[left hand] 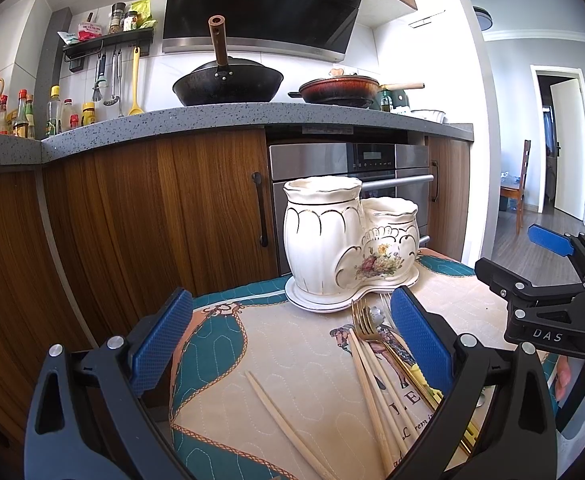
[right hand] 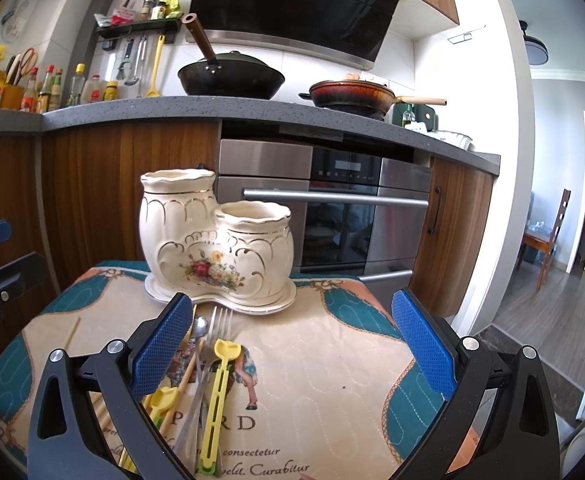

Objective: Organize utensils

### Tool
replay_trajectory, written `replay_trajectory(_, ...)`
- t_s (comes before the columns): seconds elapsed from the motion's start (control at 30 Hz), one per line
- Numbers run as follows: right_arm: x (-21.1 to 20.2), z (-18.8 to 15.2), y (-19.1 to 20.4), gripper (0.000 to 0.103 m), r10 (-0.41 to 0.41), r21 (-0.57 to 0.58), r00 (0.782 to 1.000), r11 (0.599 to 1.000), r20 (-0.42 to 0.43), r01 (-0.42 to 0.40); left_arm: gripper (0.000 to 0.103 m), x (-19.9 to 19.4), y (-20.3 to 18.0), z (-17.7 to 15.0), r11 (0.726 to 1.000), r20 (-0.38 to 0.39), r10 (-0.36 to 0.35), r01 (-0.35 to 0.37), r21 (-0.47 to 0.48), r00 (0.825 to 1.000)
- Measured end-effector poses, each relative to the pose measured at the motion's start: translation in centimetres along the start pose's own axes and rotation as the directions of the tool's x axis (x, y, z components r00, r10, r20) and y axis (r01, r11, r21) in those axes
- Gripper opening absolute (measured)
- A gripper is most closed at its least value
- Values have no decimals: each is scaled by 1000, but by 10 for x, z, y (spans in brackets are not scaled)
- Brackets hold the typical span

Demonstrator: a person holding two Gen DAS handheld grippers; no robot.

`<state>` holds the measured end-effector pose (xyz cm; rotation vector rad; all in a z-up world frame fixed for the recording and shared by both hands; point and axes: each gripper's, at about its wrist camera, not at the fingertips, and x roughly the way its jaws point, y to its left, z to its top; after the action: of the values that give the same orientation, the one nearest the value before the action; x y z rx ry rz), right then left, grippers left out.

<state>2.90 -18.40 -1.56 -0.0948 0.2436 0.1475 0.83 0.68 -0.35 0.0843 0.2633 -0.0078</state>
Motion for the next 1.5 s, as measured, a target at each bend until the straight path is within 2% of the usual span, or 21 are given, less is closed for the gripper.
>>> replay_trajectory(1.5,7,-4,4,99,17,-13,999,1000,-33,-17,98,0,0,-1,1000,-3,0,0,-1,1000)
